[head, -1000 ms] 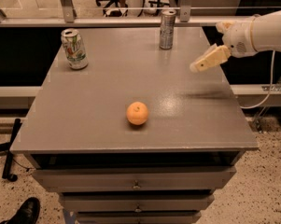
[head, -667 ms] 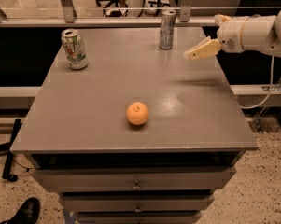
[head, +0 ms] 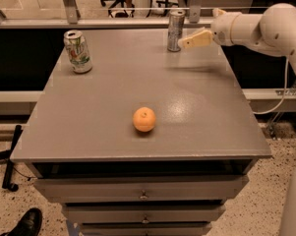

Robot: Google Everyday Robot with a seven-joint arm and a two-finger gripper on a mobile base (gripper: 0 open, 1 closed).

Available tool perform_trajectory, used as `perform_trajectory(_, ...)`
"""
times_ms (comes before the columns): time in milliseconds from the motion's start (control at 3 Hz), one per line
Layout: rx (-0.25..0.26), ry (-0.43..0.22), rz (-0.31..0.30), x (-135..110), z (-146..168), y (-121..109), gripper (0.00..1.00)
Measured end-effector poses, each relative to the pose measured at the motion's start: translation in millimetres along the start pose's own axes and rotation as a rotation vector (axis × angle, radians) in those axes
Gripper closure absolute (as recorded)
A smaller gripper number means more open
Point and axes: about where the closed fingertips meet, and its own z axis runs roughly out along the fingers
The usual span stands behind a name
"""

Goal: Move redbull can near orange

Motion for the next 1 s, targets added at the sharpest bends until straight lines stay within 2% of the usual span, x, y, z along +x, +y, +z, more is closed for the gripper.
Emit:
perform_trajectory(667,-0.065,-0.018,0.092,-8.5,56.4,10.6,0.0)
perform_trajectory(1000,-0.091,-0.041,0.102,-6.5,74.0,11.6,0.16)
